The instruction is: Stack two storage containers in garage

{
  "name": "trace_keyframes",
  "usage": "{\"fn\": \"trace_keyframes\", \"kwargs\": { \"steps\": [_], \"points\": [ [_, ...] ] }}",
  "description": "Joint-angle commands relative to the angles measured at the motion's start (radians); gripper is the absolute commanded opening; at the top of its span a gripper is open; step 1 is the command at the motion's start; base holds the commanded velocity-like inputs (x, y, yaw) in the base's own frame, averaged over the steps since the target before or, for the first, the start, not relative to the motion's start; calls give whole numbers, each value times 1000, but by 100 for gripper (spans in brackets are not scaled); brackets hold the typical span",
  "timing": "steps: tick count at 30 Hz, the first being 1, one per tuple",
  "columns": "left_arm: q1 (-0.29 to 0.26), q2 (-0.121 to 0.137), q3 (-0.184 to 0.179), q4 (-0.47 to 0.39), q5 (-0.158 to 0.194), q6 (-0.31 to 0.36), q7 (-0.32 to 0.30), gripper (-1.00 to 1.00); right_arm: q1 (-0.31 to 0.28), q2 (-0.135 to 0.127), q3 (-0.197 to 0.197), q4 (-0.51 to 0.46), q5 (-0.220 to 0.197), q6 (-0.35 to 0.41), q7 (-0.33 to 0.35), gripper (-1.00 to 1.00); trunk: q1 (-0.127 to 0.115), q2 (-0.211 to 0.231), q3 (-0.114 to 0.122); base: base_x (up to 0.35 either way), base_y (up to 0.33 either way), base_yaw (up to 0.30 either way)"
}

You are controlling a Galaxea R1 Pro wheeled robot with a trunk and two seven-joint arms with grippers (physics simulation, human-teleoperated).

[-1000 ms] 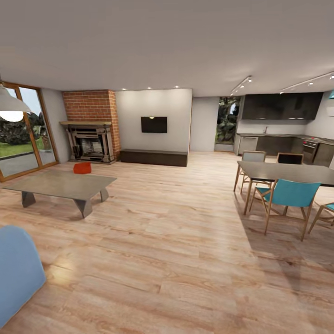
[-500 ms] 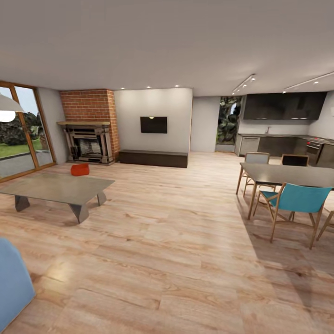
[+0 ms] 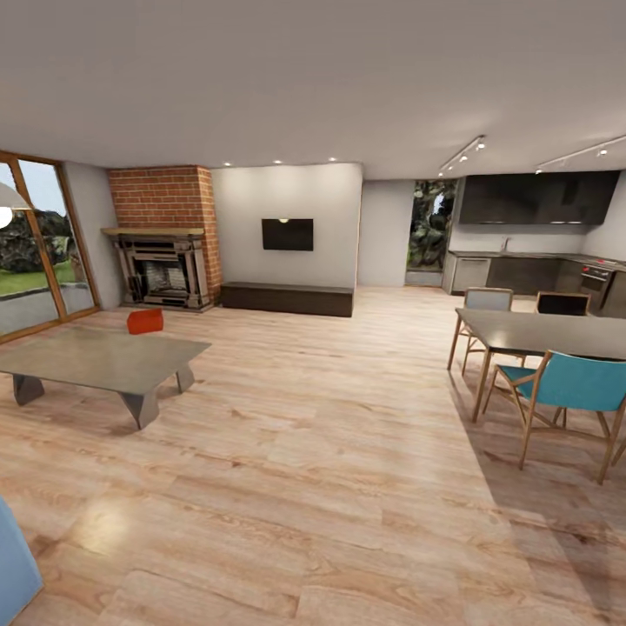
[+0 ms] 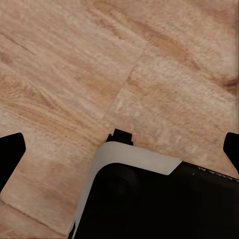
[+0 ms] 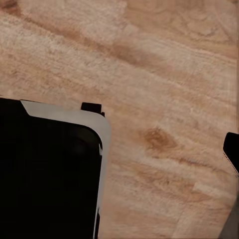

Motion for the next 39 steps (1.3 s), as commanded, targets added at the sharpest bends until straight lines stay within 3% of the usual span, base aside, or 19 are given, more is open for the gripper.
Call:
{"fn": "trace_keyframes", "kwargs": {
  "steps": [1, 39],
  "points": [
    [-1, 0, 5, 1, 1, -3, 1, 100, -1, 1, 8, 2, -5, -4, -1, 100, 1, -1, -1, 323, 0, 0],
    [-1, -2, 5, 1, 1, -5, 2, 100, -1, 1, -1, 2, -10, -5, -1, 100, 1, -1, -1, 323, 0, 0]
  ]
}}
